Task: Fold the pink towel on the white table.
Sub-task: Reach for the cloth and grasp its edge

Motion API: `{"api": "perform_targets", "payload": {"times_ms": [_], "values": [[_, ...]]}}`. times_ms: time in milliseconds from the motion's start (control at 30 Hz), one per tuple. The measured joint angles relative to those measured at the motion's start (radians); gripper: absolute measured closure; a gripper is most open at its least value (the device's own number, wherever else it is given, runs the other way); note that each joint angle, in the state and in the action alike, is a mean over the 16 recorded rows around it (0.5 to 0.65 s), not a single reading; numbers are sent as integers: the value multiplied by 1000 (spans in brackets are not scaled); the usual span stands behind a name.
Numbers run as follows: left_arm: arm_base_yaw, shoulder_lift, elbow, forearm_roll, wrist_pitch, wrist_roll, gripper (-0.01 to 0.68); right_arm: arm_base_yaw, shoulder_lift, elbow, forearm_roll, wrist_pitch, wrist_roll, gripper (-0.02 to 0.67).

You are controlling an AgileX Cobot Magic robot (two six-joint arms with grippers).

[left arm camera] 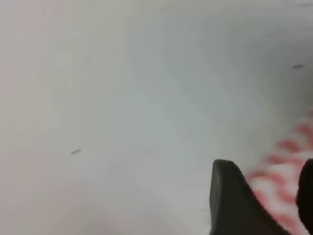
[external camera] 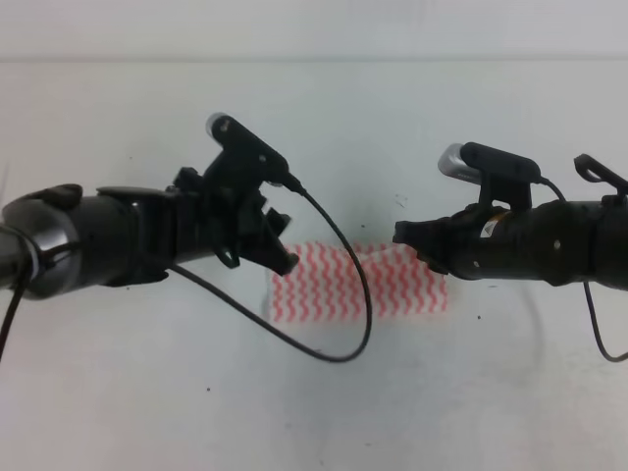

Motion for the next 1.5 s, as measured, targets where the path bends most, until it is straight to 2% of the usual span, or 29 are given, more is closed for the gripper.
{"api": "perform_targets", "payload": {"times_ms": [267, 600, 967, 1500], "values": [[0, -1, 36, 56, 182, -37, 560, 0, 1, 0, 0, 4, 0, 666], [0, 0, 56, 113, 284, -33, 664, 0, 1, 0, 0, 6, 0, 666], [0, -1, 56, 143, 353, -6, 677, 0, 1, 0, 0, 6, -1, 666], [-1, 35, 56, 156, 488, 146, 677, 0, 1, 0, 0, 6, -1, 666]]}}
